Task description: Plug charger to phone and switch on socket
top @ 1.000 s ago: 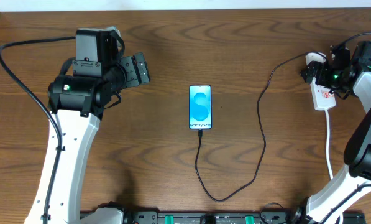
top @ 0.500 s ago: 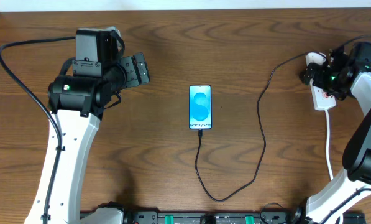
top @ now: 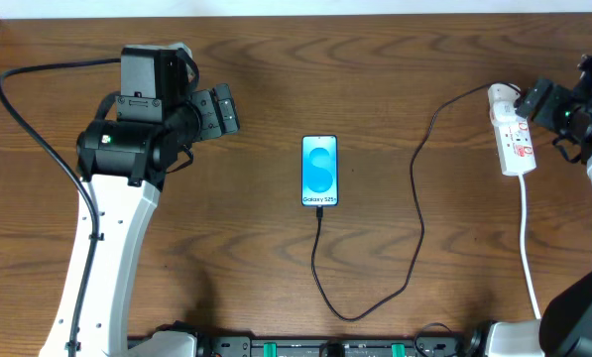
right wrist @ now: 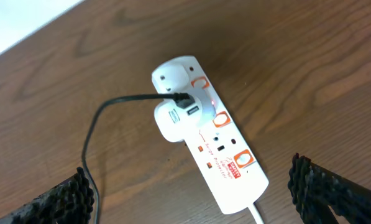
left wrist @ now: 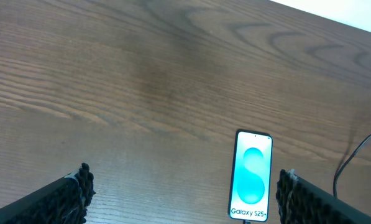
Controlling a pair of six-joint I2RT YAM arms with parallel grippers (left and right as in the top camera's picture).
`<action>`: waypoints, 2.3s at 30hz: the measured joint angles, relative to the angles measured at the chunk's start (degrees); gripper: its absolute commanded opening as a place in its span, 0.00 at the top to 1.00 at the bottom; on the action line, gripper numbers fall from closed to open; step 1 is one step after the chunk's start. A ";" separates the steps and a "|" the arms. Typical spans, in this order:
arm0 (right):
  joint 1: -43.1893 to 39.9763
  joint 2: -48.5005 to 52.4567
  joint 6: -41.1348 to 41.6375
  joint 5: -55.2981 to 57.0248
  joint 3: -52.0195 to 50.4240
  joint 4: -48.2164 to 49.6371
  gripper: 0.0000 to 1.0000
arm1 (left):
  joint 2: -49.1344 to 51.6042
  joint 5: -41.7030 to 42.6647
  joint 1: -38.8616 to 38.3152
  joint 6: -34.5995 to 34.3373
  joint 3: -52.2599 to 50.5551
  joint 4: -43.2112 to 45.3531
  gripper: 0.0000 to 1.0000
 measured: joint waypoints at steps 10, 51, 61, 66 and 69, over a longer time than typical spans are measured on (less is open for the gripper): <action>0.00 -0.33 1.07 0.20 0.00 -0.07 0.01 | 0.00 0.00 0.00 0.00 0.00 0.00 0.05; 0.00 -0.33 1.11 0.26 0.00 -0.31 0.01 | -11.80 -2.32 0.00 0.00 -15.26 19.69 0.05; 0.00 -0.33 1.11 0.24 0.00 -0.35 0.01 | -30.01 -3.02 0.00 0.00 -38.14 50.66 0.05; 0.00 -0.31 1.14 0.24 0.00 -0.37 0.01 | -37.86 -2.99 1.33 0.00 -46.69 55.52 0.05; 0.00 -0.31 1.14 0.24 0.00 -0.37 0.01 | -43.12 -3.02 3.41 0.00 -51.43 56.08 0.05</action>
